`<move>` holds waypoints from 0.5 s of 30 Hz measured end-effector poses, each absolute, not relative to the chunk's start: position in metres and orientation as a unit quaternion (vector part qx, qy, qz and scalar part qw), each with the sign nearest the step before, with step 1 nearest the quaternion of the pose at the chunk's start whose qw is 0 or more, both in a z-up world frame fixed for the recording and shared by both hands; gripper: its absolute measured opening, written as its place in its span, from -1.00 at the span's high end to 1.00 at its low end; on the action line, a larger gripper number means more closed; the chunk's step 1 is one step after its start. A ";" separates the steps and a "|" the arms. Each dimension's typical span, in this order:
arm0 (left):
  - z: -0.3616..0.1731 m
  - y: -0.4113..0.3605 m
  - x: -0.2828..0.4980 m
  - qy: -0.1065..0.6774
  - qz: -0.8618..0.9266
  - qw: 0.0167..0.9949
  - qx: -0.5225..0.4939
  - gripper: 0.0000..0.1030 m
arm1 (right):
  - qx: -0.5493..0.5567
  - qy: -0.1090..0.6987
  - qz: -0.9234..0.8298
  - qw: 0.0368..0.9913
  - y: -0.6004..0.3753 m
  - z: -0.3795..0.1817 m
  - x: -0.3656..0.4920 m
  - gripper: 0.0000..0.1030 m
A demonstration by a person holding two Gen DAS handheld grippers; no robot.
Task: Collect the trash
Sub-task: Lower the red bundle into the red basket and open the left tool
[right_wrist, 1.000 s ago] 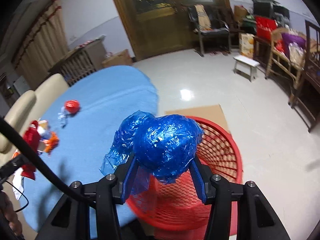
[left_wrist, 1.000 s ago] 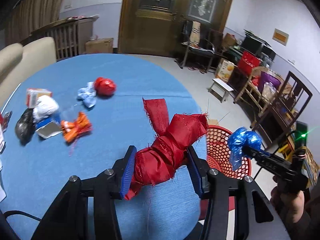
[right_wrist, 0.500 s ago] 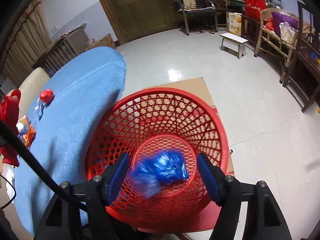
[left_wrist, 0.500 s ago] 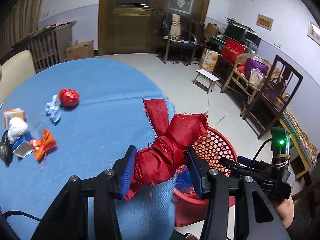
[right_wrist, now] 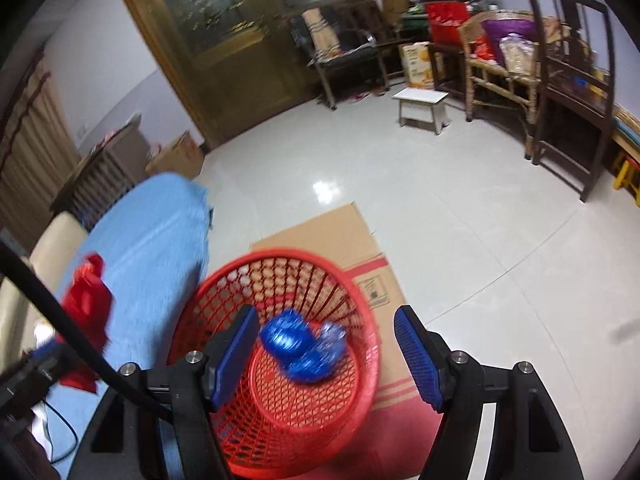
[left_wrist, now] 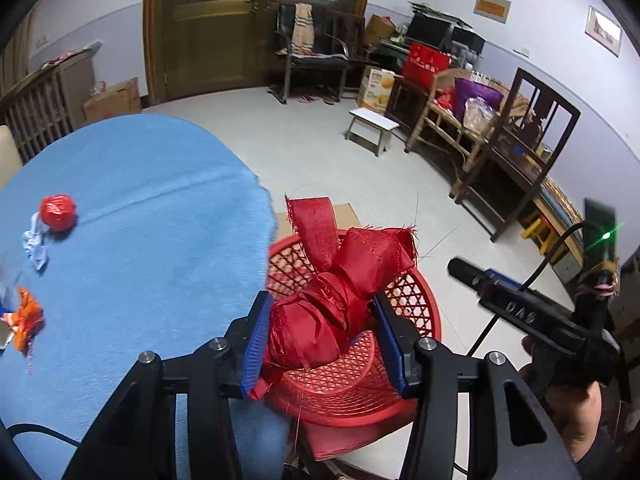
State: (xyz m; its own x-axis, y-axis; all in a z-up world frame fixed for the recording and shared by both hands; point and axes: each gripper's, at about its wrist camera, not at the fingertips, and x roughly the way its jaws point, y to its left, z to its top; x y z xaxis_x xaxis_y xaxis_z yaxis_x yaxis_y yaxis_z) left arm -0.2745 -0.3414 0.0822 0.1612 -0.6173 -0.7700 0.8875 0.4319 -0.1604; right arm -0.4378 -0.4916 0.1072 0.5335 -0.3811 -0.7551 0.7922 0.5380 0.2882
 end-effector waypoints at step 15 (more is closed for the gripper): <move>0.078 -0.337 -0.256 0.417 -0.470 0.761 0.157 -0.42 | 0.326 0.301 -0.366 0.818 -0.496 0.122 -0.444 -0.43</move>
